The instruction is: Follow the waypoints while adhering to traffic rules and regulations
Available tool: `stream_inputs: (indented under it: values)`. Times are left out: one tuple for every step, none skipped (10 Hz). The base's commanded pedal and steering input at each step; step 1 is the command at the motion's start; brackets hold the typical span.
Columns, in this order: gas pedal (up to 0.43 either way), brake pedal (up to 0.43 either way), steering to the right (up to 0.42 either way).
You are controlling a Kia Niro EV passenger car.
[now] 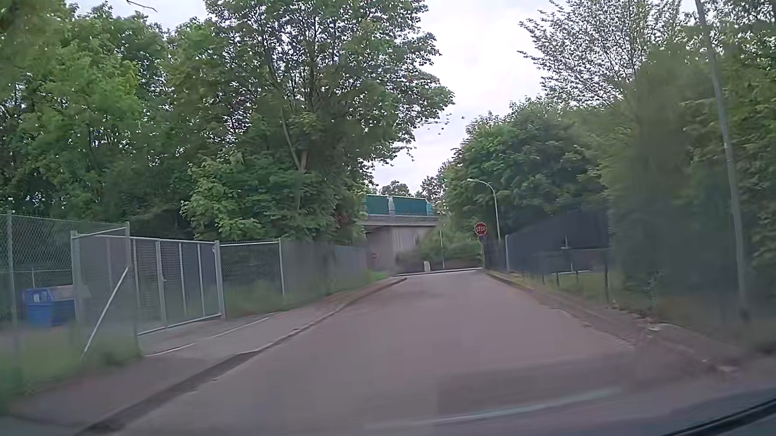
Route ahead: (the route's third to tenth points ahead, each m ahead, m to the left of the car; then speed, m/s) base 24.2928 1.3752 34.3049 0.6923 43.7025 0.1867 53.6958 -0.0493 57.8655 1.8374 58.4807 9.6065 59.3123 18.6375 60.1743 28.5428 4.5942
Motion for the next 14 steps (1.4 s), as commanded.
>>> stream_inputs:
  values:
    - [0.197,0.000,0.014]
    - [0.197,0.000,0.014]
    - [0.197,0.000,0.015]
    - [0.197,0.000,0.018]
    - [0.197,0.000,0.019]
    - [0.197,0.000,0.018]
    - [0.197,0.000,0.018]
    - [0.197,0.000,0.018]
    - [0.197,0.000,0.020]
    - [0.197,0.000,0.026]
    - [0.197,0.000,0.031]
    - [0.197,0.000,0.031]
    - [0.189,0.000,0.027]
    - [0.189,0.000,0.022]
